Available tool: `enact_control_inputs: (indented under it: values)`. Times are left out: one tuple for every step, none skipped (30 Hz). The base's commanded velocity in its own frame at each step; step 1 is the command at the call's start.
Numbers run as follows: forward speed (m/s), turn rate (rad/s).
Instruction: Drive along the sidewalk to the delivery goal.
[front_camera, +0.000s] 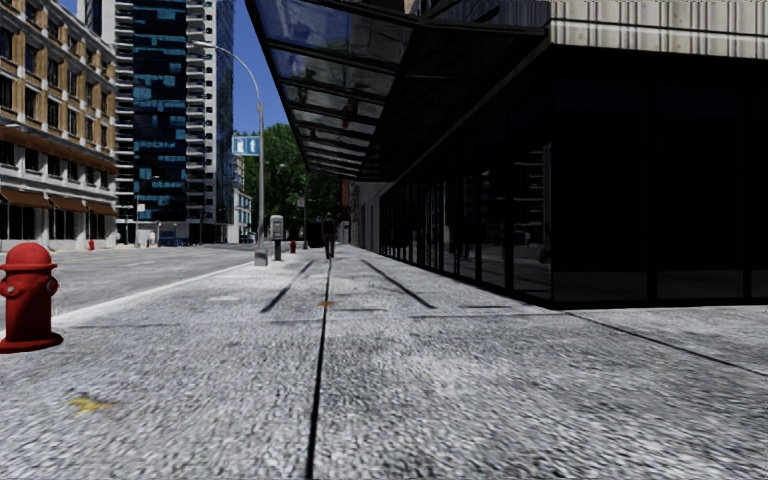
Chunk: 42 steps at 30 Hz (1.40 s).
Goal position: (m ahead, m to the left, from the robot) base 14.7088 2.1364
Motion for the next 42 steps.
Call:
enact_control_inputs:
  values:
    - [2.0, 0.0]
    - [2.0, 0.0]
    - [2.0, 0.0]
    - [2.0, 0.0]
    - [2.0, 0.0]
    - [2.0, 0.0]
    - [2.0, 0.03]
    - [2.0, 0.08]
    - [2.0, 0.08]
    - [2.0, 0.11]
    - [2.0, 0.16]
    - [2.0, 0.18]
    - [2.0, 0.19]
    - [2.0, 0.19]
    - [2.0, 0.19]
    - [2.0, 0.19]
    - [2.0, 0.19]
    - [2.0, 0.19]
    - [2.0, 0.19]
    - [2.0, 0.19]
    - [2.0, 0.19]
    - [2.0, 0.19]
    - [2.0, 0.19]
    - [2.0, 0.2]
    - [2.0, 0.23]
    - [2.0, 0.23]
    - [2.0, 0.24]
    - [2.0, 0.24]
    - [2.0, 0.24]
    - [2.0, 0.24]
    - [2.0, 0.26]
    - [2.0, 0.29]
    - [2.0, 0.29]
    - [2.0, 0.29]
    - [2.0, 0.29]
    - [2.0, 0.29]
    - [2.0, 0.28]
    - [2.0, 0.26]
    - [2.0, 0.26]
    - [2.0, 0.23]
    - [2.0, 0.19]
    - [2.0, 0.16]
